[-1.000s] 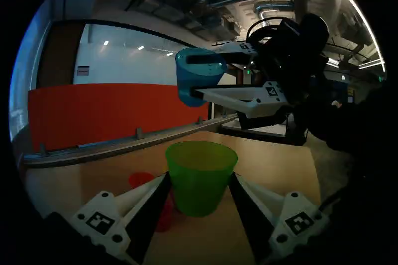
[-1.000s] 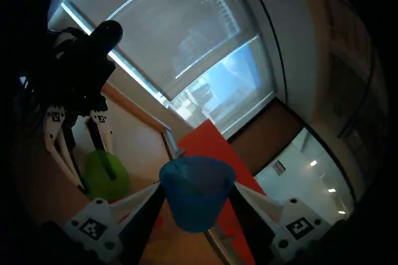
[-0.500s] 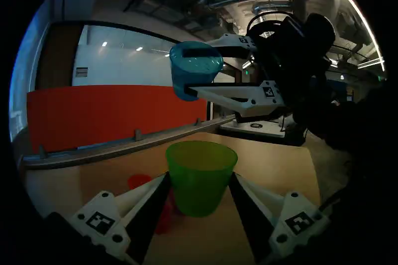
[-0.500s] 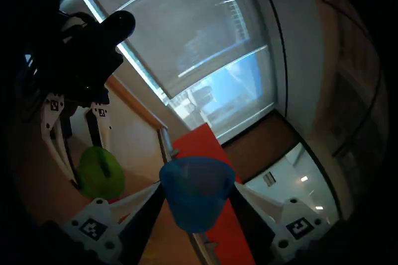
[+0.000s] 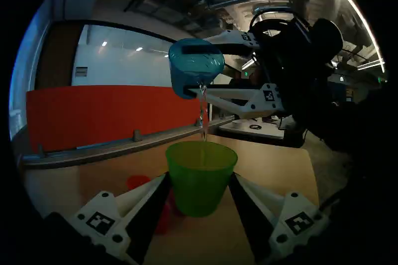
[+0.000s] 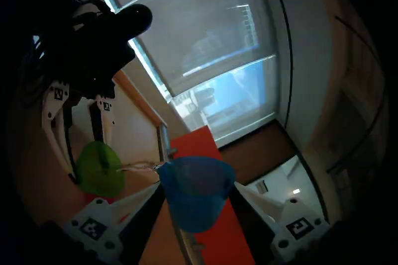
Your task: Pour water
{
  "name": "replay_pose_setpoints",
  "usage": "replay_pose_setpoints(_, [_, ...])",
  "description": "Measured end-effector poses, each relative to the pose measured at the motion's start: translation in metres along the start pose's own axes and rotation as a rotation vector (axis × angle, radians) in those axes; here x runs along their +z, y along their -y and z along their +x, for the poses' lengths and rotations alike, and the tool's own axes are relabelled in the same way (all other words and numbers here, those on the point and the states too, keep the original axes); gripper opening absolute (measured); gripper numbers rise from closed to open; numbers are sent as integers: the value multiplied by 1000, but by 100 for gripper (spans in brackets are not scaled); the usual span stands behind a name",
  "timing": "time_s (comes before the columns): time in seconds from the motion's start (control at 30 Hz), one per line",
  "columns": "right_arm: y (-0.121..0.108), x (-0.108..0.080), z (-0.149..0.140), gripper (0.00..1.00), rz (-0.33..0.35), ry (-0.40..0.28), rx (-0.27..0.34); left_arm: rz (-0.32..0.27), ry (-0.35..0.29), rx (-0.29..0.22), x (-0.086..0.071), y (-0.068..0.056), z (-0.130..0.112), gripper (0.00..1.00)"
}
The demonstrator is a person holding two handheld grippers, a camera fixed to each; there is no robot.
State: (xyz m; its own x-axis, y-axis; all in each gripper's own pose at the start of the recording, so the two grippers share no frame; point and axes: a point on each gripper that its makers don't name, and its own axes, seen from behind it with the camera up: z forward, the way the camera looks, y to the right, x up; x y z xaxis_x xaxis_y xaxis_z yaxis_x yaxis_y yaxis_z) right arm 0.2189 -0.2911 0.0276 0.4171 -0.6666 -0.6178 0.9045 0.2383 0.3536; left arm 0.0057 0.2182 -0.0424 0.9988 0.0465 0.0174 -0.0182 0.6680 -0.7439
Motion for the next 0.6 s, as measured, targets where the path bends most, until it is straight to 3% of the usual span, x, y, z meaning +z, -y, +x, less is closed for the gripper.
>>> replay_pose_setpoints(0.6, [-3,1,4,88,-15,4,-86,-9,-3,-2,0,-3,0,81])
